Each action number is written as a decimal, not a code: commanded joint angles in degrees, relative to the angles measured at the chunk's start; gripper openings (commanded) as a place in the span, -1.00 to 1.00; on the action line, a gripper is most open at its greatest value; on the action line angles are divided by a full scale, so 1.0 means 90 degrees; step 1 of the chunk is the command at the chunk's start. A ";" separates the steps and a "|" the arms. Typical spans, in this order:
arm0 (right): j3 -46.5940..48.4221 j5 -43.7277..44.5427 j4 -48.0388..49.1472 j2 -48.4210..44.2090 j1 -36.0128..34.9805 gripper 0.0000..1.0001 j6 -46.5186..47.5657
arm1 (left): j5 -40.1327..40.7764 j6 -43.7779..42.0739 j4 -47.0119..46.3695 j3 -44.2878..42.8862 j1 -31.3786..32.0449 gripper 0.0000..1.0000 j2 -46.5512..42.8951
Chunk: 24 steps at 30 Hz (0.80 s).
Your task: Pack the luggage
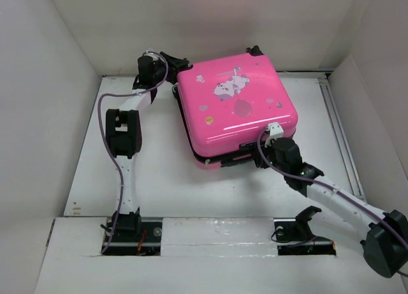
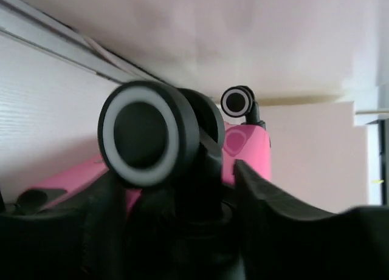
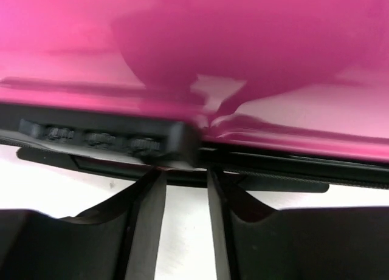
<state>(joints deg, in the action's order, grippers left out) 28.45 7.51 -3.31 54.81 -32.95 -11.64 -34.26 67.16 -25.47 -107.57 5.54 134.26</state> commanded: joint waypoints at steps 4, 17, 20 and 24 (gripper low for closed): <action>0.0334 -0.0999 0.1489 0.1155 0.0829 -0.30 0.0571 | -0.0373 0.0321 -0.2022 0.0603 0.0029 -1.00 -0.0171; 0.2794 -0.2317 0.2409 0.3753 0.1580 -0.37 0.0824 | 0.0592 0.0204 -0.3810 0.5231 -0.0489 -1.00 -0.3342; 0.3323 -0.2600 0.2409 0.4057 0.1766 -0.40 0.0766 | 0.0749 0.0282 -0.3927 0.5906 -0.0489 -1.00 -0.3986; 0.3402 -0.2718 0.2409 0.4057 0.1961 -0.40 0.0766 | 0.0925 0.0049 -0.3684 0.6356 -0.0372 -1.00 -0.4652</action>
<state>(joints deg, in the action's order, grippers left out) 54.76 -14.83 -6.20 86.24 -14.37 -0.56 -14.87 70.32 -55.07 -52.38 -2.35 99.72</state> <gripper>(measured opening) 0.301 0.414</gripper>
